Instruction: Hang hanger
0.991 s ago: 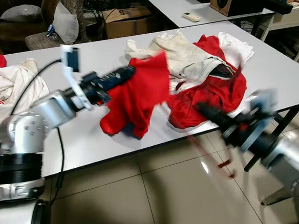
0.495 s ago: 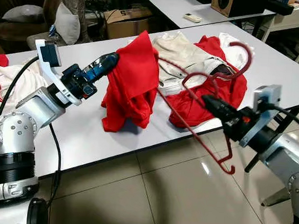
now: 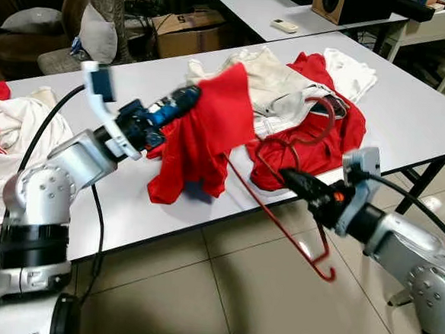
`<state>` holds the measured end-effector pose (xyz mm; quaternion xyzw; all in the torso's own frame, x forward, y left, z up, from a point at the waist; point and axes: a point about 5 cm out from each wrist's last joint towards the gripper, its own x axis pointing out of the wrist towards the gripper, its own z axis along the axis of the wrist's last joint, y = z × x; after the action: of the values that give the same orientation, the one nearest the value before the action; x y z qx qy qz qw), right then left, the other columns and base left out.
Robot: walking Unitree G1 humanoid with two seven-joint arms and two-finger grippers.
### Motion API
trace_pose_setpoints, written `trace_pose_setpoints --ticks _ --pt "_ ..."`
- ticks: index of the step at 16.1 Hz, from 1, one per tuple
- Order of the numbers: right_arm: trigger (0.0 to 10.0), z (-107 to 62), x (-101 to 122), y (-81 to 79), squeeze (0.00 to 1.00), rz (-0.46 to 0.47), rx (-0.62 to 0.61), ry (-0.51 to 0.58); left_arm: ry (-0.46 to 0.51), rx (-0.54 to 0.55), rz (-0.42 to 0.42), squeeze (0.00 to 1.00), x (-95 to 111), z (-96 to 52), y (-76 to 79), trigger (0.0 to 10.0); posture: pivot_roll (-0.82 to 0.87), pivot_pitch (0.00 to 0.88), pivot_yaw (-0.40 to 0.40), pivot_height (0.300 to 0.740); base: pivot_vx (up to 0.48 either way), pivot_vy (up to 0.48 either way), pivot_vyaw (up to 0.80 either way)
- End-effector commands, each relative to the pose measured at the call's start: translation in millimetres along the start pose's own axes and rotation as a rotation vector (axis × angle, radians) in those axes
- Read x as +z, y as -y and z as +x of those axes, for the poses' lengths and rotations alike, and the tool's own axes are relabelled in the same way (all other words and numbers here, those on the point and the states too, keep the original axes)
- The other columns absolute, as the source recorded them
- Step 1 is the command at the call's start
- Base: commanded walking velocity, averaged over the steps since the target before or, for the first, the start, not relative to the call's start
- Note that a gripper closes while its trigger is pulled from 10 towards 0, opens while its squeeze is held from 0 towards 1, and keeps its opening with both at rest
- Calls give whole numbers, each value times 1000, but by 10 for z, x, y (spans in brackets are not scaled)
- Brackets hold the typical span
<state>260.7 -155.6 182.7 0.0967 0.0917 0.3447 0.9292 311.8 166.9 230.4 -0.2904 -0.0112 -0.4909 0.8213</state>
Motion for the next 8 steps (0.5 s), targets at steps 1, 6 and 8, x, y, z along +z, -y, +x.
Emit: trace_pose_setpoints --ticks 1,6,8 --pt "10000 -4 172 44 0 -21 -66 119 -56 36 46 0 -19 11 -28 0 -173 0 116 740 0 0 0" --pt "10000 -39 386 239 0 79 -230 346 260 59 -15 0 275 -172 -69 0 -169 0 105 740 0 0 0" --pt "10000 -36 389 235 0 98 -220 357 424 66 -74 0 402 -306 -123 0 -165 0 102 740 0 0 0"
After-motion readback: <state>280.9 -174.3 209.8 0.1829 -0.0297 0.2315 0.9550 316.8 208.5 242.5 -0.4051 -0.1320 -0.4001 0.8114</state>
